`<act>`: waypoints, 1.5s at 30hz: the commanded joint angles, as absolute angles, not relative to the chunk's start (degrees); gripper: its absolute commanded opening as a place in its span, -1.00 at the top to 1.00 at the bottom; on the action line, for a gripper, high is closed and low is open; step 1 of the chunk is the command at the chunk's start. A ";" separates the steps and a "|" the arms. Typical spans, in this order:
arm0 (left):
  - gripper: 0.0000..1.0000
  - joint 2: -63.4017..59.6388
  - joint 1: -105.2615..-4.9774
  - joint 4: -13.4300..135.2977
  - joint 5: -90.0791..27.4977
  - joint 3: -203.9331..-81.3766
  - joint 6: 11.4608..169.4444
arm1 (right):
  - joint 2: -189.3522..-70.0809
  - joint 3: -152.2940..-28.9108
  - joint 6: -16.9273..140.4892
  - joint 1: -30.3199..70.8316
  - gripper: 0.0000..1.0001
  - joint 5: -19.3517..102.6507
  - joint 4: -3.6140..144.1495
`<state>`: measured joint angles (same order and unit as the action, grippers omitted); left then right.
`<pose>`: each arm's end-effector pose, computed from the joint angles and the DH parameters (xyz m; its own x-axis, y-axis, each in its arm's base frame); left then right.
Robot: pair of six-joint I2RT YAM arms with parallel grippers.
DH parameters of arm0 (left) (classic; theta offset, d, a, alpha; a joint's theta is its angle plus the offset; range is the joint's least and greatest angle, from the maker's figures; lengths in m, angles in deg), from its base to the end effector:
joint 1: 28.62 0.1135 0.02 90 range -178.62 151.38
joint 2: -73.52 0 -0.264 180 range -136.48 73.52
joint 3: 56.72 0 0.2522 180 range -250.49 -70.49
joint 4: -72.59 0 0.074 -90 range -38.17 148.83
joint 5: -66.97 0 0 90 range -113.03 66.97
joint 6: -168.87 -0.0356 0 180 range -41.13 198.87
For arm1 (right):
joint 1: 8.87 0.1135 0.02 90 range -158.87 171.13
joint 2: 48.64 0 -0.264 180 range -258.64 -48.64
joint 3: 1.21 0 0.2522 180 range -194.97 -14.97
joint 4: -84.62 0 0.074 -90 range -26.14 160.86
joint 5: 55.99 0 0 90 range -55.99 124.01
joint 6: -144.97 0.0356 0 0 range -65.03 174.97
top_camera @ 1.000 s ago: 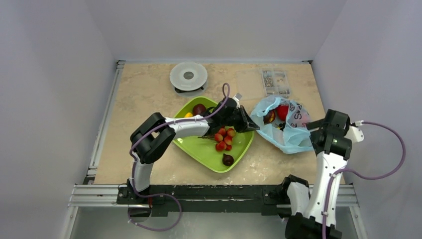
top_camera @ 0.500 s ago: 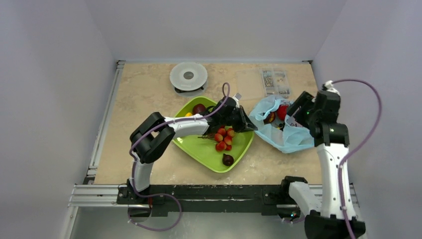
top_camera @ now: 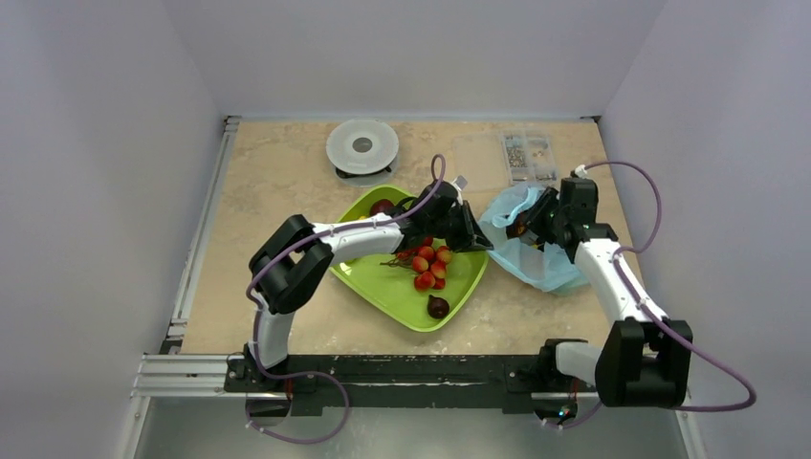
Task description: Take the fake fruits out of the plastic bag
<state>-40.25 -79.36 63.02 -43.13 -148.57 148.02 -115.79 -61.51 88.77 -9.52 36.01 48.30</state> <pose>0.2766 -0.3577 0.2048 -0.9705 -0.1994 -0.1358 0.0159 0.5087 -0.8608 0.2478 -0.0016 0.2517 -0.5763 0.5625 -0.5928 0.3688 0.8263 0.4256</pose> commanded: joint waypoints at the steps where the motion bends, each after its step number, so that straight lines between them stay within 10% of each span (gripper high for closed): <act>1: 1.00 -37.34 -79.43 60.48 -41.66 -151.26 145.56 | -121.15 -59.84 92.73 -9.31 0.25 34.24 64.16; 8: 1.00 -37.59 -79.51 53.93 -40.65 -154.26 142.93 | -128.45 -58.48 91.88 -9.31 0.03 34.57 71.82; 17: -0.02 -31.33 -79.29 46.37 -38.58 -153.44 137.19 | -133.41 -55.98 91.53 -9.34 -0.45 34.68 77.84; 24: -0.29 -14.10 -78.01 36.01 -34.34 -145.81 124.28 | -136.60 -55.67 90.33 -9.37 -0.55 38.48 81.11; 37: -0.48 4.92 -72.01 20.81 -10.42 -146.93 100.44 | -124.94 -56.63 89.55 -9.38 0.44 34.59 69.60; 45: -0.80 7.96 -68.71 30.06 -11.08 -141.32 92.67 | -113.21 -57.65 86.18 -9.37 0.68 33.31 62.26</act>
<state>5.98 -70.66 26.06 -11.26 -141.62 98.42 -117.10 -55.87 88.77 -9.52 34.26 67.03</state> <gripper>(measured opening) 0.877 0.641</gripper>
